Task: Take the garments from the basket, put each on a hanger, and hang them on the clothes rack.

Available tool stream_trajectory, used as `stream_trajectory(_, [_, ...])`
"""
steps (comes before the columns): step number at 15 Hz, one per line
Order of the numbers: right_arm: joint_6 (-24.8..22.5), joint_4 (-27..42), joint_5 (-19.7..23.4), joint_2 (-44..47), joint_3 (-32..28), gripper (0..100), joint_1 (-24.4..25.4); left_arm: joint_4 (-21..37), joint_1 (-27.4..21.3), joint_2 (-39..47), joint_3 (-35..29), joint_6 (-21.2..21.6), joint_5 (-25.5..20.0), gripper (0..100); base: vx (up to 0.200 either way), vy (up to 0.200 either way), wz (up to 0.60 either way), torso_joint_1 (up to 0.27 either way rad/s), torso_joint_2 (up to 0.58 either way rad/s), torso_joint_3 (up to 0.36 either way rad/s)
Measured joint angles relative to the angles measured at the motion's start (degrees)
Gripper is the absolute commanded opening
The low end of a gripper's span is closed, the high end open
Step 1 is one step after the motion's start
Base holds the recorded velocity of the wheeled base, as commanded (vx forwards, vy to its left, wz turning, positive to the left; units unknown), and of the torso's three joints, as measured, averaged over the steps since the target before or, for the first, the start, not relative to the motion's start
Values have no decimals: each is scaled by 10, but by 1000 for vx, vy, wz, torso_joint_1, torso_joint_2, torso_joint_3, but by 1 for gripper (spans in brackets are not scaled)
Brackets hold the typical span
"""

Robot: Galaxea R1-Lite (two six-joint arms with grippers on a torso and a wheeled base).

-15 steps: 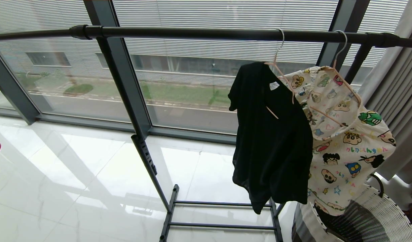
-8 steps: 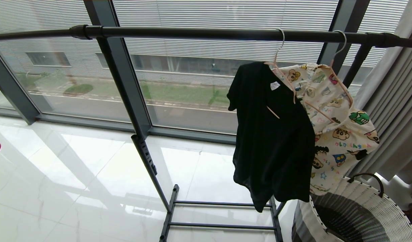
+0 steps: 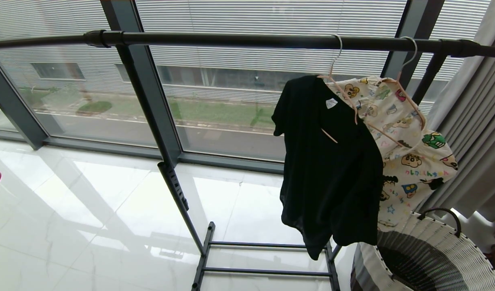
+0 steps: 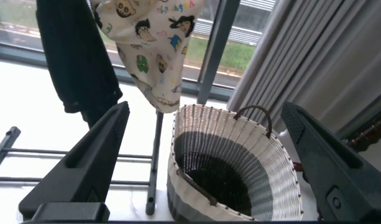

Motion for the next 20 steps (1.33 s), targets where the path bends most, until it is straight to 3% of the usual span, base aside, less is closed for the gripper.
stream_trajectory(1, [0,0,0,0,0,100,0,0,13,-2,0,0,0,100,0,0,0,0,0,0])
stream_trajectory(7, [6,0,-17,1,0,100,0,-1,-14,-44,0,-3,1,100,0,0,0,0,0,0])
stream_trajectory(20, [17,0,-19,2,0,100,11,-1,-15,-51,0,-3,1,100,0,0,0,0,0,0])
